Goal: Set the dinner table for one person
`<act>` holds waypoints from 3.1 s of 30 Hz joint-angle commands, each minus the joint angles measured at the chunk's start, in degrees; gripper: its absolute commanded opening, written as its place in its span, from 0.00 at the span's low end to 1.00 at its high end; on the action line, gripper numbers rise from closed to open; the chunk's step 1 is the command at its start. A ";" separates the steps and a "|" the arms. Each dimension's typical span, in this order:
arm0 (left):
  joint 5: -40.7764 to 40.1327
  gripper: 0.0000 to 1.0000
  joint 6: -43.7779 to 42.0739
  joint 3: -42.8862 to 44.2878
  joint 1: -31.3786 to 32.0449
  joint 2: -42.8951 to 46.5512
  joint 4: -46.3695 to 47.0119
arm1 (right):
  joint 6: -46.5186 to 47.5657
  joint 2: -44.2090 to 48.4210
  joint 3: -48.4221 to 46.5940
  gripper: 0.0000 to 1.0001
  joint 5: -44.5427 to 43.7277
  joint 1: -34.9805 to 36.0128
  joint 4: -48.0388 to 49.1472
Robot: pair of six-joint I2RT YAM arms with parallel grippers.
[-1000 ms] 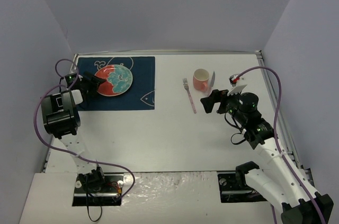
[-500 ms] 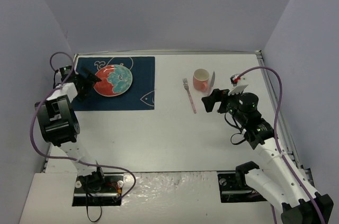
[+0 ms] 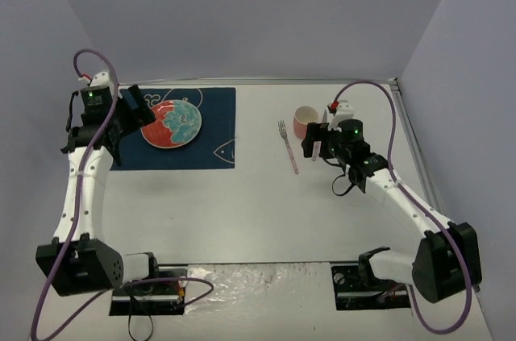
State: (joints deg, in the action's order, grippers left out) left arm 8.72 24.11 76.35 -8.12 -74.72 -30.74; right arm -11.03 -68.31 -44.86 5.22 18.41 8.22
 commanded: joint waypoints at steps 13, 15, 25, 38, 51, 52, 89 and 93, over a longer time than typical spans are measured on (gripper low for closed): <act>-5.93 0.97 -7.68 -11.33 7.50 12.45 -1.27 | 8.86 -23.35 -10.64 0.74 0.21 -3.75 16.23; -6.00 0.97 -7.68 -11.63 7.50 12.76 -1.28 | 9.21 -25.10 -11.76 0.70 0.58 -3.94 16.41; -4.84 0.97 -6.89 -12.54 7.50 12.76 -0.80 | 9.71 -29.53 -13.50 0.55 3.13 -4.70 18.75; -4.15 0.97 -6.62 -12.80 7.50 12.76 -0.37 | 10.42 -30.57 -12.71 0.40 2.69 -4.62 21.57; -4.15 0.97 -6.71 -12.98 7.50 12.67 -0.28 | 12.68 -31.64 -11.86 0.27 2.27 -4.69 22.86; -4.15 0.97 -6.71 -12.98 7.50 12.63 -0.33 | 12.74 -31.71 -11.79 0.26 2.25 -4.66 23.06; -4.06 0.97 -6.53 -13.24 7.50 12.52 -0.11 | 18.31 -26.66 -12.98 0.00 8.90 -0.38 42.22; -3.89 0.97 -6.36 -13.24 7.50 12.59 -0.02 | 16.76 -29.14 -18.90 0.00 10.77 1.61 41.00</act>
State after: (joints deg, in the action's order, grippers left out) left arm 4.53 17.58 62.13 -0.71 -62.89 -33.69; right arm 6.31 -100.53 -54.65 12.39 18.14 37.28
